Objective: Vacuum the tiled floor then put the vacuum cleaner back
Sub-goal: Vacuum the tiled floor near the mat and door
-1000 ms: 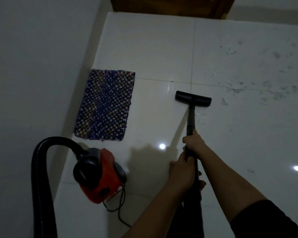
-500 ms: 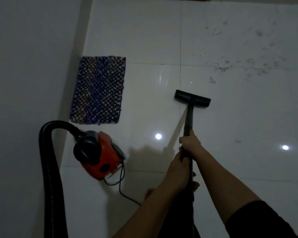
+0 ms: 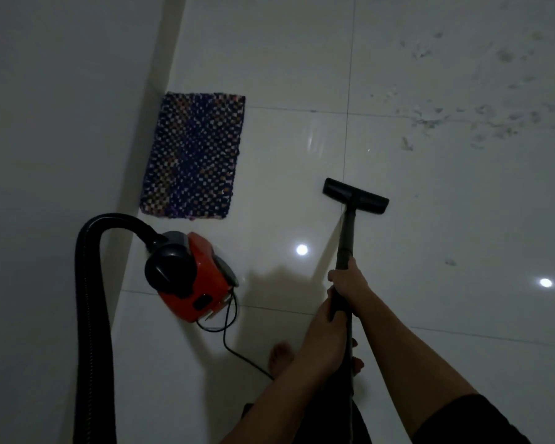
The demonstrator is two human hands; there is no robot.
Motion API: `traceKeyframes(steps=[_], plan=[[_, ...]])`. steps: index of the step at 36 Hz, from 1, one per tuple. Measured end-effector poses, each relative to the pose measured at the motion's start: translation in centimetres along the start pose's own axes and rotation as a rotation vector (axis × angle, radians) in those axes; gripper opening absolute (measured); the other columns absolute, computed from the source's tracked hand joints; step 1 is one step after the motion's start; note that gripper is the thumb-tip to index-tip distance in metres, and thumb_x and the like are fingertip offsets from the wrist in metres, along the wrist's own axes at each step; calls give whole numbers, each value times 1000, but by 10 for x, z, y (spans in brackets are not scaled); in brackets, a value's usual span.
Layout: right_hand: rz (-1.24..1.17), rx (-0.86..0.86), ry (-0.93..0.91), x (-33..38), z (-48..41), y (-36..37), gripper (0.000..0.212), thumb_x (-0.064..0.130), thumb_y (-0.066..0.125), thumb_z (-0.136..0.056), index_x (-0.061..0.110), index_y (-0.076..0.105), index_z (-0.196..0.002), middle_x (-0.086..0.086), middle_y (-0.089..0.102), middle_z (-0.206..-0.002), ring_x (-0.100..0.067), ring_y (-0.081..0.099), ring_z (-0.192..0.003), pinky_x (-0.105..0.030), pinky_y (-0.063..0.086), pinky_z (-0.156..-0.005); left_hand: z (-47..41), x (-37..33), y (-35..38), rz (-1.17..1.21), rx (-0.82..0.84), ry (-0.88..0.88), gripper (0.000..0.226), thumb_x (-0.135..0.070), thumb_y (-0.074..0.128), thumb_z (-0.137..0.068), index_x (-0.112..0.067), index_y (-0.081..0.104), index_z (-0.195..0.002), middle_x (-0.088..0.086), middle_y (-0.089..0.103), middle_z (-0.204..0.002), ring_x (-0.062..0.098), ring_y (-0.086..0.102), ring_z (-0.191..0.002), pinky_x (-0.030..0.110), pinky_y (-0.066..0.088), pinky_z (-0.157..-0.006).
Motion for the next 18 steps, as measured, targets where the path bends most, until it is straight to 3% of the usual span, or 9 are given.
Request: traceKeyframes(steps=[5, 11, 15, 18], plan=[[2, 39, -19, 26, -18, -7, 75, 0, 47, -90, 30, 14, -151, -22, 49, -107, -23, 53, -56, -29, 43, -45, -19, -22, 5, 11, 13, 22, 39, -25, 29, -102, -22, 40, -140, 11, 53, -89, 14, 50, -60, 14, 41, -35], [89, 82, -82, 82, -41, -21, 78, 4, 47, -93, 27, 3, -154, -25, 50, -126, -19, 52, -61, -24, 40, -44, -58, -61, 7, 99, -24, 20, 45, -28, 31, -101, -30, 29, -145, 16, 51, -98, 17, 52, -56, 19, 43, -37], [101, 99, -91, 129, -62, -29, 79, 5, 46, -94, 30, 1, -154, -18, 52, -109, -16, 51, -56, -16, 38, -33, -88, -98, 7, 146, -67, 2, 39, -28, 31, -100, -28, 39, -139, 16, 52, -96, 18, 51, -62, 21, 44, -38], [141, 115, -103, 169, -80, -35, 80, 5, 46, -94, 32, -1, -154, -21, 56, -111, -18, 52, -55, -21, 41, -40, -111, -131, 10, 181, -100, -10, 39, -26, 31, -100, -30, 42, -137, 16, 52, -100, 19, 52, -63, 22, 45, -40]])
Point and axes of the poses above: each hand's wrist, its own z-axis away from the middle knuckle, its own y-axis out of the palm, x = y × z, the point moved 6 cm from there along -z, towards the middle knuckle
